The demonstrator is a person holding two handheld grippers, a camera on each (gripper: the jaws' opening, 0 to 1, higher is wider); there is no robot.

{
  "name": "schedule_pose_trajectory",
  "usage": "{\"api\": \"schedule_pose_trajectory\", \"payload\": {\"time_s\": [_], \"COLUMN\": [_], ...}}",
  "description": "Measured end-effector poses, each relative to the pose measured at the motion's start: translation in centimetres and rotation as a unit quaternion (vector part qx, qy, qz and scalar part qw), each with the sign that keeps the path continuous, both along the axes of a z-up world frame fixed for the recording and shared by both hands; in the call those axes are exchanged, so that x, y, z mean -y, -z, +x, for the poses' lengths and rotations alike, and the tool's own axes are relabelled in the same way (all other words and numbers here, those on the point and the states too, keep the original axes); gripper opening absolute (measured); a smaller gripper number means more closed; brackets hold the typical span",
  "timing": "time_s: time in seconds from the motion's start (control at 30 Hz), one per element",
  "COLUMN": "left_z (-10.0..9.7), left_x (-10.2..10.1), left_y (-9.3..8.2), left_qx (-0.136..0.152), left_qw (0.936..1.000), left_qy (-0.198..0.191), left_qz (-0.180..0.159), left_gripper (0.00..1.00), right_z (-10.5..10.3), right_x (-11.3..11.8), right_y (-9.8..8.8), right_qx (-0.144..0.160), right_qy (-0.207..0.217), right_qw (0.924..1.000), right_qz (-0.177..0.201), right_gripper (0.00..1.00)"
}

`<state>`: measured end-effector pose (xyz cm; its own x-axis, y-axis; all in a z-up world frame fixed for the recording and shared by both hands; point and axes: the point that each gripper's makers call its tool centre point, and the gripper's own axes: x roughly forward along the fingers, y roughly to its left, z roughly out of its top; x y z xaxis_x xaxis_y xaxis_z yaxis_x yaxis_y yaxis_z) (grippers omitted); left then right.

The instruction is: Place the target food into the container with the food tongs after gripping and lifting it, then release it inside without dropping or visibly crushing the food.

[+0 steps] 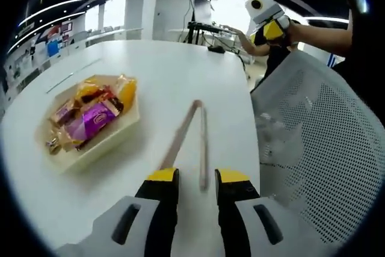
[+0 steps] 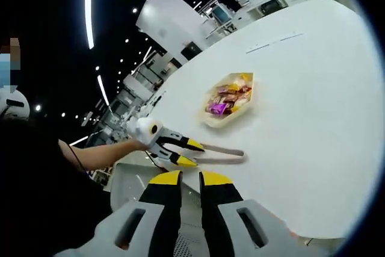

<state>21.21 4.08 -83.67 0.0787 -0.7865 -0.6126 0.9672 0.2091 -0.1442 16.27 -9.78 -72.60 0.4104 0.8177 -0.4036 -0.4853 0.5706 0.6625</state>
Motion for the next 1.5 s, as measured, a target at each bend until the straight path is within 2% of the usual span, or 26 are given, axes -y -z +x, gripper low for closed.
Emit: {"api": "schedule_pose_trajectory", "payload": {"time_s": [0.17,0.3,0.37,0.43,0.5,0.53,0.6,0.63,0.7,0.77,0.87,0.97,1.03,1.07,1.1,1.13,1.17,1.2,1.27,1.33,1.4,1.43,1.47,1.5], "left_z": [0.0,-0.4,-0.7,-1.0,-1.3,-1.5,-2.0,-2.2,-2.5,-2.9,-2.8,-3.0,-2.9,-3.0,-3.0,-2.9,-2.8,-2.7,-2.4,-2.0,-1.8,-1.8,-1.9,-2.1], "left_x": [-0.7,-1.8,-2.6,-3.3,-3.9,-4.4,-5.1,-5.2,-5.1,-4.9,-5.0,-5.3,-5.2,-5.0,-5.0,-5.1,-5.1,-5.0,-4.9,-5.0,-5.1,-5.2,-5.1,-4.8], "left_y": [-1.2,-2.3,-2.9,-3.7,-4.1,-4.4,-4.8,-5.3,-6.5,-7.7,-9.2,-10.1,-10.7,-10.8,-10.9,-11.0,-11.0,-11.1,-10.9,-10.7,-10.4,-10.1,-9.8,-9.6], "left_qx": [0.0,0.012,0.02,0.03,0.039,0.051,0.07,0.084,0.12,0.136,0.168,0.2,0.24,0.251,0.265,0.283,0.286,0.296,0.292,0.294,0.295,0.293,0.292,0.303], "left_qw": [0.9996,0.9984,0.9976,0.9961,0.995,0.9938,0.9925,0.9915,0.9876,0.9841,0.9744,0.9648,0.9533,0.9504,0.9462,0.9392,0.9377,0.9312,0.9275,0.9258,0.9243,0.9239,0.9239,0.9225], "left_qy": [-0.026,-0.05,-0.063,-0.078,-0.088,-0.097,-0.1,-0.099,-0.102,-0.114,-0.149,-0.171,-0.183,-0.183,-0.185,-0.194,-0.197,-0.213,-0.233,-0.237,-0.24,-0.244,-0.244,-0.234], "left_qz": [-0.01,-0.021,-0.022,-0.03,-0.027,-0.018,0.008,0.013,0.011,0.0,-0.014,-0.011,-0.005,-0.003,0.004,0.014,0.015,0.017,0.014,0.024,0.032,0.036,0.041,0.047], "left_gripper": [0.3,0.44,0.47,0.49,0.52,0.53,0.56,0.57,0.58,0.6,0.63,0.66,0.67,0.67,0.65,0.64,0.61,0.59,0.55,0.52,0.52,0.52,0.56,0.61], "right_z": [0.0,-0.7,-0.7,-0.8,-0.3,0.2,0.6,0.7,0.8,1.1,1.3,0.6,-0.3,-0.5,-0.3,0.0,0.1,0.4,0.8,0.7,0.0,-0.4,-1.1,-1.2], "right_x": [-0.6,-1.5,-1.6,-2.2,-2.0,-1.6,-1.1,-1.0,-1.1,-1.1,-1.4,-1.5,-1.3,-0.9,-0.6,-0.4,-0.4,-0.9,-1.7,-1.5,-1.6,-1.8,-2.4,-2.6], "right_y": [0.7,2.1,2.8,3.2,3.9,4.5,5.4,5.6,5.6,5.7,5.9,6.7,7.3,7.4,7.3,6.7,6.5,5.4,4.2,4.0,4.7,4.8,4.5,4.2], "right_qx": [-0.007,-0.019,-0.019,-0.017,-0.004,0.008,0.015,0.016,0.019,0.023,0.023,0.029,0.024,0.025,0.046,0.08,0.086,0.102,0.109,0.095,0.06,0.052,0.039,0.043], "right_qy": [-0.006,-0.034,-0.038,-0.037,-0.03,-0.022,-0.011,-0.011,-0.008,0.011,0.026,0.02,-0.001,-0.002,-0.006,-0.004,-0.001,0.022,0.051,0.061,0.062,0.054,0.052,0.057], "right_qw": [0.9999,0.9989,0.9984,0.9981,0.9969,0.9951,0.9919,0.9916,0.9912,0.9899,0.9897,0.9823,0.9743,0.9675,0.9585,0.9474,0.9456,0.947,0.9594,0.9661,0.9739,0.9775,0.9838,0.9861], "right_qz": [-0.011,-0.027,-0.038,-0.047,-0.073,-0.096,-0.125,-0.128,-0.131,-0.139,-0.139,-0.184,-0.224,-0.252,-0.281,-0.31,-0.314,-0.304,-0.255,-0.232,-0.21,-0.197,-0.167,-0.15], "right_gripper": [0.14,0.24,0.27,0.33,0.41,0.44,0.46,0.45,0.43,0.47,0.55,0.54,0.47,0.42,0.36,0.33,0.32,0.31,0.28,0.27,0.31,0.31,0.31,0.3]}}
